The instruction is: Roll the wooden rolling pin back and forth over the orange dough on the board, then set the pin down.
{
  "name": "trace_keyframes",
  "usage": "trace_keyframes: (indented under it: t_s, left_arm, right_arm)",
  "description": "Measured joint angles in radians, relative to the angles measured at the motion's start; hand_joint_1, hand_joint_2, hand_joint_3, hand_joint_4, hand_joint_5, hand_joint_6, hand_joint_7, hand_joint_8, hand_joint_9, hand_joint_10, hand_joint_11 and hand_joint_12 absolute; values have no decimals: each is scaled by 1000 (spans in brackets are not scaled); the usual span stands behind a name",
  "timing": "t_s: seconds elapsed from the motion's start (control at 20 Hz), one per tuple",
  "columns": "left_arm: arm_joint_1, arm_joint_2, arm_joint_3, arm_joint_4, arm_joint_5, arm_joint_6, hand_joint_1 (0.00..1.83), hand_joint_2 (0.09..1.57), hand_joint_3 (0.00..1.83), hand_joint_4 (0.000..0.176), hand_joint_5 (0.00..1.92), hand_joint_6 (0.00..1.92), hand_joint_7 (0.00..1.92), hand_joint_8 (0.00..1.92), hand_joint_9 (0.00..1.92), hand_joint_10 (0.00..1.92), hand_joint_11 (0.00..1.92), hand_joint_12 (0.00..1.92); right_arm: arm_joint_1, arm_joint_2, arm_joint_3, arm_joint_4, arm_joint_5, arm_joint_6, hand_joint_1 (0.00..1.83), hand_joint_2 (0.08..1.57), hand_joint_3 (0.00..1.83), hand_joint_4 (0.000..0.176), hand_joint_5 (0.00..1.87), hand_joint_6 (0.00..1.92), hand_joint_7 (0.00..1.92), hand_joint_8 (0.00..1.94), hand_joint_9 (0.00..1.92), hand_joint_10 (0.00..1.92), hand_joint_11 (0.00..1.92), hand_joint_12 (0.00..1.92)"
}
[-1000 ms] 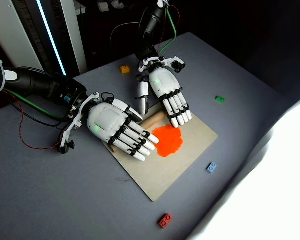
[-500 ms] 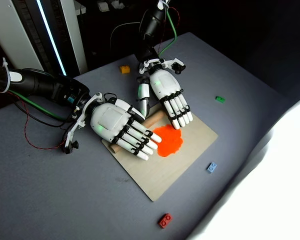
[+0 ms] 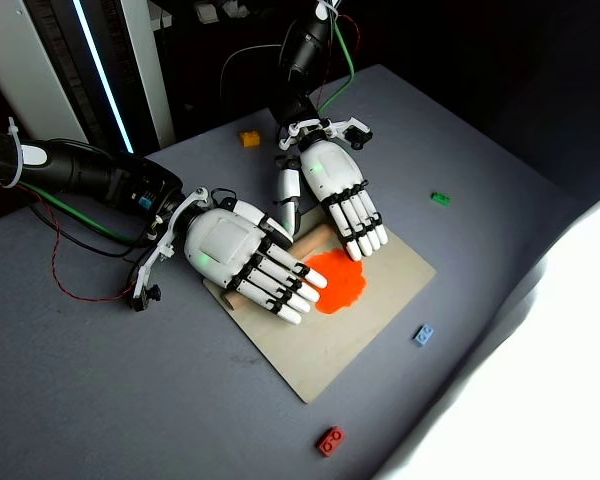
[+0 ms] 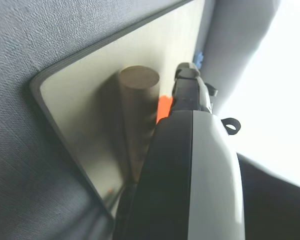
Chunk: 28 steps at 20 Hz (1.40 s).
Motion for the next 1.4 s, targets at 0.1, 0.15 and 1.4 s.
trace_keyframes:
  t_s: [0.1, 0.15, 1.4]
  left_arm:
    - [-5, -2, 6, -8, 0, 0, 0, 1313, 3, 0, 0, 0, 0, 0, 0, 0, 0, 13]
    - [-7, -3, 7, -12, 0, 2, 0, 1313, 3, 0, 0, 0, 0, 0, 0, 0, 0, 13]
    - [-56, -37, 89, -49, 45, -16, 0, 1372, 19, 0, 0, 0, 0, 0, 0, 0, 5, 32]
  right_arm:
    - [2, -1, 6, 1, -2, 0, 0, 1419, 93, 0, 24, 22, 6, 0, 0, 0, 0, 0]
    - [2, -1, 8, 0, -3, 0, 0, 1419, 93, 0, 24, 22, 6, 0, 0, 0, 0, 0]
    - [31, -4, 76, -2, -54, 23, 0, 1397, 68, 0, 24, 17, 1, 0, 0, 0, 0, 0]
